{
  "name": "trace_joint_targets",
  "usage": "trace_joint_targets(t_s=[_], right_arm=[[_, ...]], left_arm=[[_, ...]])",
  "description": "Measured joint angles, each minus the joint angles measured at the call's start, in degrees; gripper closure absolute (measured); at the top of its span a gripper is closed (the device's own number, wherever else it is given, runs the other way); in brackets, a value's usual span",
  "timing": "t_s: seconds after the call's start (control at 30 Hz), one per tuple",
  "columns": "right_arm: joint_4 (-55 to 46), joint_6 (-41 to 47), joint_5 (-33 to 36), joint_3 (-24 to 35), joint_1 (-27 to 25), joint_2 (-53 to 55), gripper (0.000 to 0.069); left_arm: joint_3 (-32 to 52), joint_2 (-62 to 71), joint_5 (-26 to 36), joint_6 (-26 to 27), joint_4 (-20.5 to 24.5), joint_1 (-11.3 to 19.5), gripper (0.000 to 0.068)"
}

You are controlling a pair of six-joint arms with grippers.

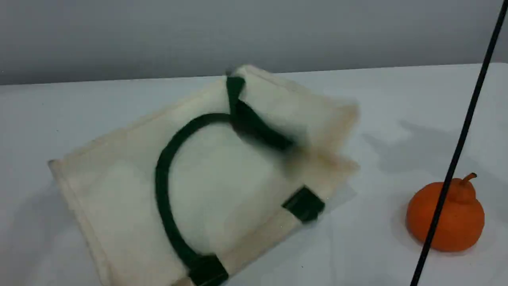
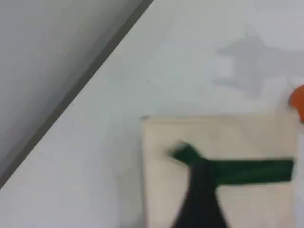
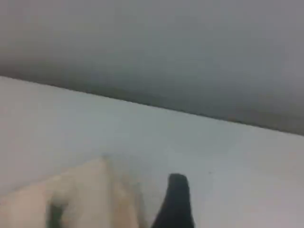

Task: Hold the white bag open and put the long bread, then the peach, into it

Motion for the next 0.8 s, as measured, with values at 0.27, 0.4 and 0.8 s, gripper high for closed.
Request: trace_joint_targets(t_s=[0.27,0.4,0.8], right_arm=[[-3.1,0.1,1.7,0.0,-0.5,-0.4,0.0113],[-7.3,0.7,2.2,0.0,-0.5,-3.1,0.0113],[-32.7,30.4,9.8,-0.5,-0.5,-17.2,0.0126]], left_arm=[[-0.3,0.0,0.2,-3.5,0.5,0.1,0.0104],[-1.7,-0.1,0.2,-9.2,0.9,0.1,0.0105],[-2.6,-4.1,0.3,-27.3,20.8,0.1,0.0105]])
